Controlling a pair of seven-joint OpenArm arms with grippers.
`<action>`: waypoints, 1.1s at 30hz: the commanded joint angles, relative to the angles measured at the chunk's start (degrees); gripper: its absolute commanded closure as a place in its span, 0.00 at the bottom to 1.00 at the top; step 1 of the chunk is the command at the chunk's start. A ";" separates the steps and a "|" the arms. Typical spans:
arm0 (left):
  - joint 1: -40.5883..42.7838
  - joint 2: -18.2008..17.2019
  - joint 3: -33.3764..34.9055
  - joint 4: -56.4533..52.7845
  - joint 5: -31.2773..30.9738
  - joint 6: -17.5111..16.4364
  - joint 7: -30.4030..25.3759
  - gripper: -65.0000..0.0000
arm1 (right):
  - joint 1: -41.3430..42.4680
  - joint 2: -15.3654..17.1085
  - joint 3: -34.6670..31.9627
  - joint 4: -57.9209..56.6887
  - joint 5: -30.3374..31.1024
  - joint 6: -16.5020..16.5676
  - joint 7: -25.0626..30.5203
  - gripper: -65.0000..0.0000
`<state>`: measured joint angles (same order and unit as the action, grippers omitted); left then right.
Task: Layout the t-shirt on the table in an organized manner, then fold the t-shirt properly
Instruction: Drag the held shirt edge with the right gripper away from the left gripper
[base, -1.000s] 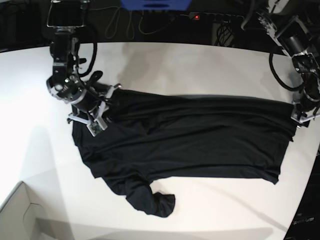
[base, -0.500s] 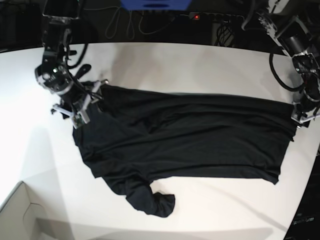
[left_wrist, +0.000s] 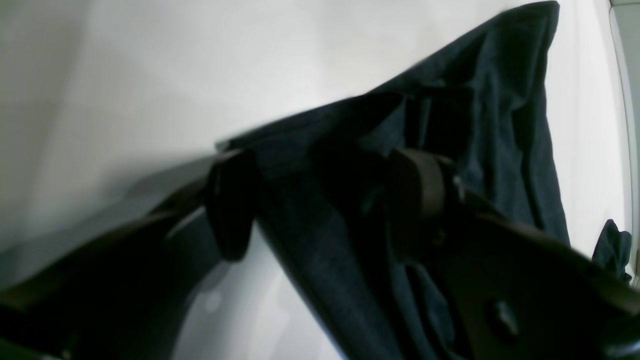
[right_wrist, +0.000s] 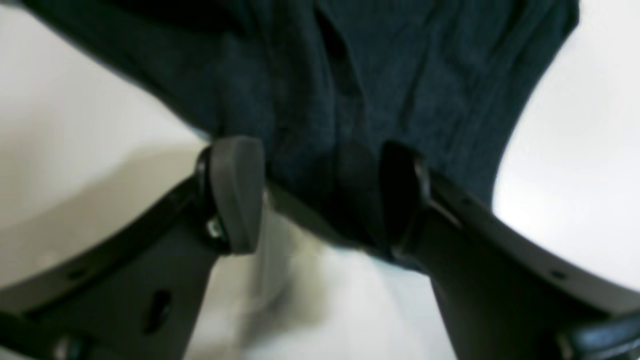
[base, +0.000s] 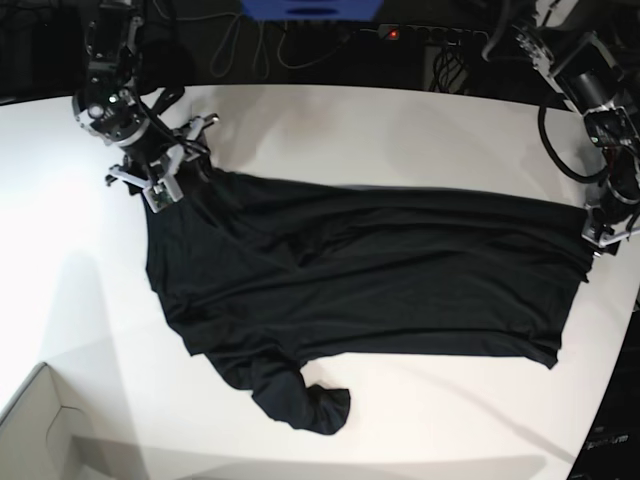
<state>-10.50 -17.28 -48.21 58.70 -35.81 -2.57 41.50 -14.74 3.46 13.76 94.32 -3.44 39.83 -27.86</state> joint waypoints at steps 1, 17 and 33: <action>-0.88 -0.96 -0.01 0.60 0.16 0.33 -0.13 0.39 | 0.81 0.45 0.18 -0.04 0.67 0.17 1.00 0.43; -0.71 -0.88 -0.01 0.51 0.16 0.33 -0.22 0.63 | 0.72 0.71 0.18 -1.44 0.41 0.17 1.09 0.73; 1.14 -3.16 -0.45 -6.52 -0.54 0.15 0.39 1.00 | -1.48 1.24 2.11 2.16 0.41 0.17 1.09 0.96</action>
<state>-10.09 -19.22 -48.36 52.03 -38.63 -4.12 40.73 -16.45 4.23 15.46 95.18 -3.18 39.83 -27.88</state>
